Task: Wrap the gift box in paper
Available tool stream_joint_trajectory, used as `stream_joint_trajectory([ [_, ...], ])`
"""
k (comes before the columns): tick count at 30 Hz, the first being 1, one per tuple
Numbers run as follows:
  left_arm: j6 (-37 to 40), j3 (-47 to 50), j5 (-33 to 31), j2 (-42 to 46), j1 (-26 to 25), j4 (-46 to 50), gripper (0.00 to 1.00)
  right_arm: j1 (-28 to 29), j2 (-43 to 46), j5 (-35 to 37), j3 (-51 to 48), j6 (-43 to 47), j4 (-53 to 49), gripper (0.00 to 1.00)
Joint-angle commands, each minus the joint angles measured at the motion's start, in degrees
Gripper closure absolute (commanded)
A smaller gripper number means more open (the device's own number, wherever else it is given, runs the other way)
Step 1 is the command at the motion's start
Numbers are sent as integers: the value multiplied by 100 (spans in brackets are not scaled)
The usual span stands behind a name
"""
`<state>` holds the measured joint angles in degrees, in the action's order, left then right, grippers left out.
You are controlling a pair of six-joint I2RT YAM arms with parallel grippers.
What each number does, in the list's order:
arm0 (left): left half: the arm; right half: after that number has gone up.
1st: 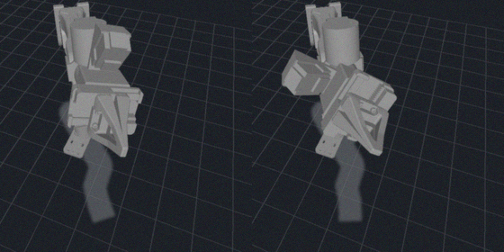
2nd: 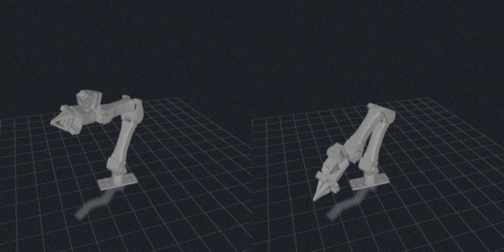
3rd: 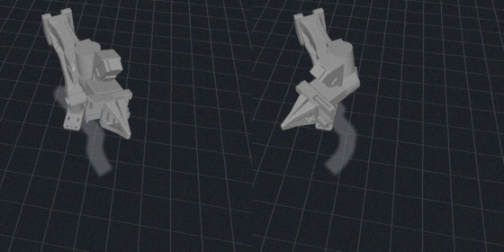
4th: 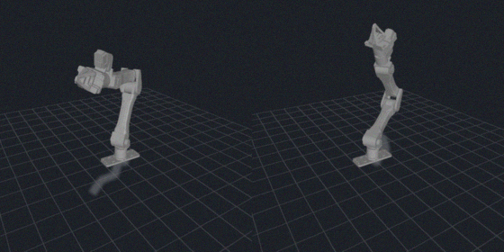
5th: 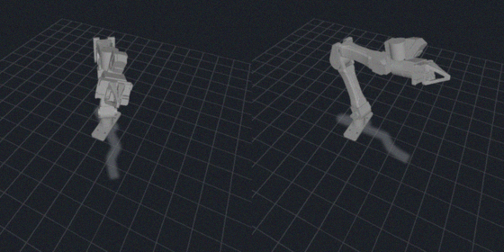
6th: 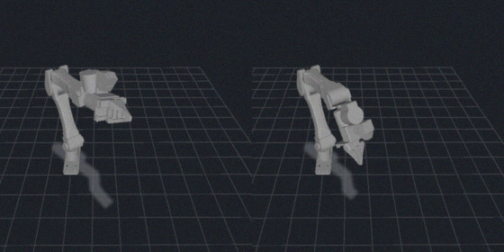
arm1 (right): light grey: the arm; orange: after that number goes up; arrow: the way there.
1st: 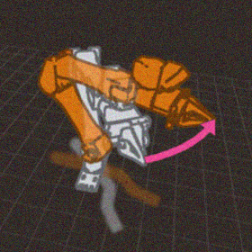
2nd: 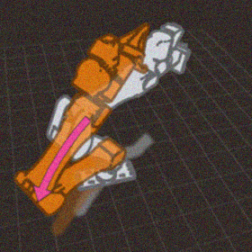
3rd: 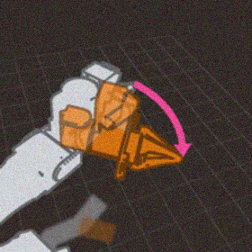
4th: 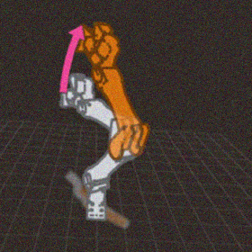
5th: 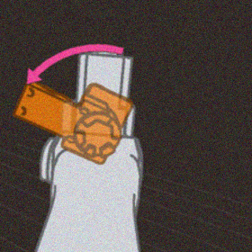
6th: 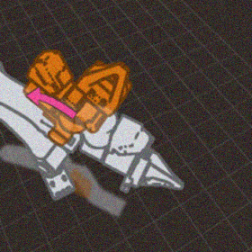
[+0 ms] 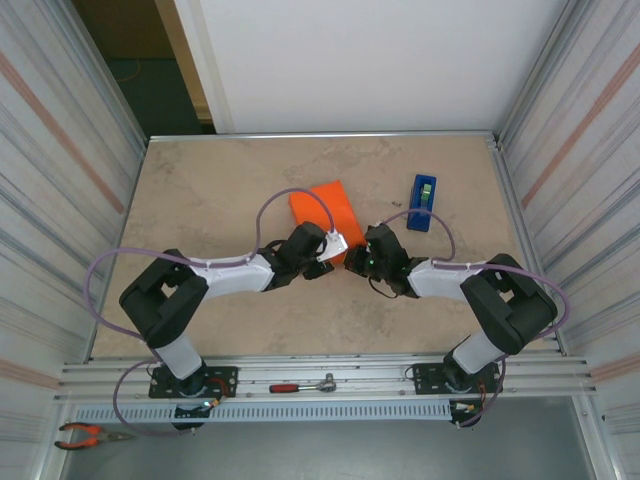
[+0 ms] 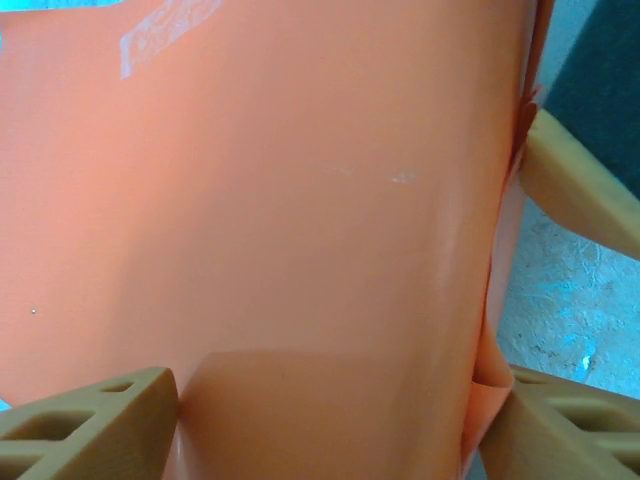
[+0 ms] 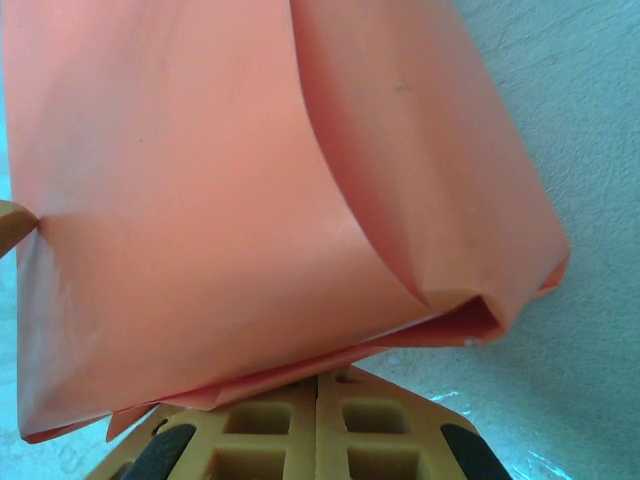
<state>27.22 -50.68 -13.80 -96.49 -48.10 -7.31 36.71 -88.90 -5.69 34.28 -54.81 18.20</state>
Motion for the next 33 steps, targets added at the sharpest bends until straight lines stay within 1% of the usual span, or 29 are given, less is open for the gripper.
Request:
stream_joint_trajectory([
  [1,29,-113,70,-92,28,111,30,-68,132,-49,131,84,-220,100],
  [5,-5,-105,108,-123,30,142,32,-226,504,-132,79,142,-576,100],
  [8,-23,-100,104,-123,37,132,33,-578,1035,-172,-44,239,-1057,100],
  [10,-33,-105,105,-126,37,127,33,-972,1440,-184,-25,368,-1593,85],
  [12,-34,-87,119,-112,37,129,33,-1458,1754,-239,70,620,-2075,68],
  [13,-42,-85,122,-109,37,133,33,-1706,1875,-174,207,739,-2422,54],
  [14,-42,-75,118,-101,38,127,33,-1922,1941,-63,352,861,-2720,42],
  [15,-42,-74,117,-106,37,125,33,-2137,1985,83,537,1034,-3020,33],
  [16,-43,-66,123,-101,37,125,33,-2337,1992,138,714,1190,-3224,27],
  [18,-46,-59,127,-103,37,96,33,-2834,1948,-150,922,1322,-3228,22],
  [20,-57,-64,145,-123,35,116,33,-3312,1833,-534,1020,1213,-3036,19],
  [23,-51,-65,151,-99,33,125,33,-3985,1525,-1287,1122,1043,-2613,18],
  [24,-50,-58,146,-99,37,125,33,-4253,1343,-1653,1222,1006,-2549,18],
  [26,-50,-48,139,-85,42,109,33,-4580,938,-2189,1445,997,-2459,21],
  [30,-50,-56,167,-137,39,94,33,-5014,185,-3256,1690,895,-1782,29],
  [32,-72,-77,147,-171,37,115,33,-5114,-109,-3536,1801,887,-1597,33],
  [33,-69,-91,141,-178,37,124,33,-5132,-230,-3605,1848,925,-1564,33],
])
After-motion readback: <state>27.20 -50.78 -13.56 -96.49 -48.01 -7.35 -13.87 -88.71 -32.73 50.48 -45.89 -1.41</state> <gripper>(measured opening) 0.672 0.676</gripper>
